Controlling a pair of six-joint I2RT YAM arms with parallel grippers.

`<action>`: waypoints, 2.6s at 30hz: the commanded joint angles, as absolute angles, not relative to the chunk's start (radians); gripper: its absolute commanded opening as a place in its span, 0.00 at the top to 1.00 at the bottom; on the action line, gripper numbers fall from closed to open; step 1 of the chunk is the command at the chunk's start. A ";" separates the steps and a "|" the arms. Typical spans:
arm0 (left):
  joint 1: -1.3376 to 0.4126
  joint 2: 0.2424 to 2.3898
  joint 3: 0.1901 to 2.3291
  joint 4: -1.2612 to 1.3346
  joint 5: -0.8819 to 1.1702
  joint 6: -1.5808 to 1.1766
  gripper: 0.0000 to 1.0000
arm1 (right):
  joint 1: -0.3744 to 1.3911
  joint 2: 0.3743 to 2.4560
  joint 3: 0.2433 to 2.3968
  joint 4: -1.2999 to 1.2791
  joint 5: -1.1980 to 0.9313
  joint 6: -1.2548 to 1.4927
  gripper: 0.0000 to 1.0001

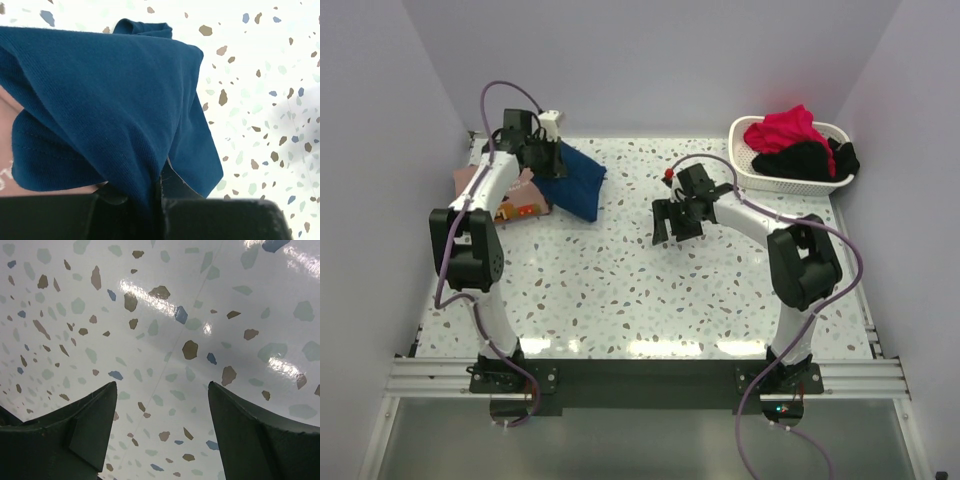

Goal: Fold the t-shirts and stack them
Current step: Neatly place the folded tshirt to the corner, then reset both grippers

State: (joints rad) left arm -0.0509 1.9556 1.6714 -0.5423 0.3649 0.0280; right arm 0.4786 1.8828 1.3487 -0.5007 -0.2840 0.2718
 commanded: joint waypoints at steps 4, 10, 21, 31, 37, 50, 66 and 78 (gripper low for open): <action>0.050 1.928 1.958 -0.667 0.417 0.106 1.00 | 0.477 1.816 1.313 -0.477 -0.341 0.252 0.23; 0.156 1.973 2.081 -0.704 0.477 0.106 1.00 | 0.477 1.805 1.305 -0.477 -0.351 0.239 0.23; 0.310 1.930 1.703 -0.529 0.531 0.081 1.00 | 0.476 1.796 1.290 -0.474 -0.373 0.235 0.23; 0.354 2.000 1.631 -0.434 0.351 0.037 1.00 | 0.477 1.779 1.270 -0.468 -0.382 0.236 0.23; 0.368 2.032 1.631 -0.417 0.221 0.008 0.86 | 0.477 1.753 1.255 -0.474 -0.379 0.236 0.23; 0.318 1.593 1.389 -0.339 -0.240 -0.209 0.00 | 0.472 1.629 1.281 -0.558 -0.255 0.187 0.12; -0.406 1.144 0.994 -0.325 -0.365 -0.353 0.00 | 0.433 1.385 1.125 -0.425 -0.083 0.212 0.01; -0.660 1.143 0.902 -0.206 -0.282 -0.430 0.00 | 0.431 1.282 0.991 -0.376 -0.029 0.275 0.01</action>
State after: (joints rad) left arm -0.6392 1.1614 0.9421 -0.2951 -0.3317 -0.3981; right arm 0.4355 1.3270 1.0210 -0.4168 -0.0666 0.2440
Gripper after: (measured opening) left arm 0.997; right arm 0.985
